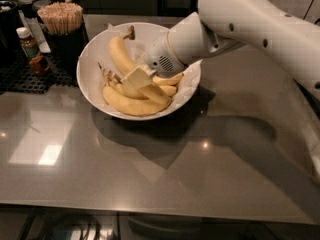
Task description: Pick banana from white bowl
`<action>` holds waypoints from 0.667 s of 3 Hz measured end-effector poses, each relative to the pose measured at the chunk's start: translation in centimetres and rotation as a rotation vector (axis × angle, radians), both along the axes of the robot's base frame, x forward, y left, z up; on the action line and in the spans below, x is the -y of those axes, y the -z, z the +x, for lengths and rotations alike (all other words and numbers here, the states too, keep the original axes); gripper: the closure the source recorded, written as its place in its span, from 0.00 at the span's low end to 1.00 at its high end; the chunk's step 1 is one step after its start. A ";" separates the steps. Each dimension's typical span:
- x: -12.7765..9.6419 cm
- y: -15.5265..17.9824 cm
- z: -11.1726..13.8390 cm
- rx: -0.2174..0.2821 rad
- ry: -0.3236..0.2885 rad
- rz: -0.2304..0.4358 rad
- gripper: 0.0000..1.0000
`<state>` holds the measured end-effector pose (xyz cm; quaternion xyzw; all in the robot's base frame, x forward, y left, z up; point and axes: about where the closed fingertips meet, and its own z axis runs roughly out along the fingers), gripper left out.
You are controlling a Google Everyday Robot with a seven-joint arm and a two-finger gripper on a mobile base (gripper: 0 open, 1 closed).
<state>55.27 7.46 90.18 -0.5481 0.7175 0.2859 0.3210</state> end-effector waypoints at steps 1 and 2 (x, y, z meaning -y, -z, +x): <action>1.3 -4.4 -2.5 0.079 -0.120 0.112 1.00; 3.2 -8.8 -7.6 0.171 -0.277 0.178 1.00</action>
Offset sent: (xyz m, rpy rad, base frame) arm -0.1445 -0.0681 0.1392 0.2495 -0.3011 0.4938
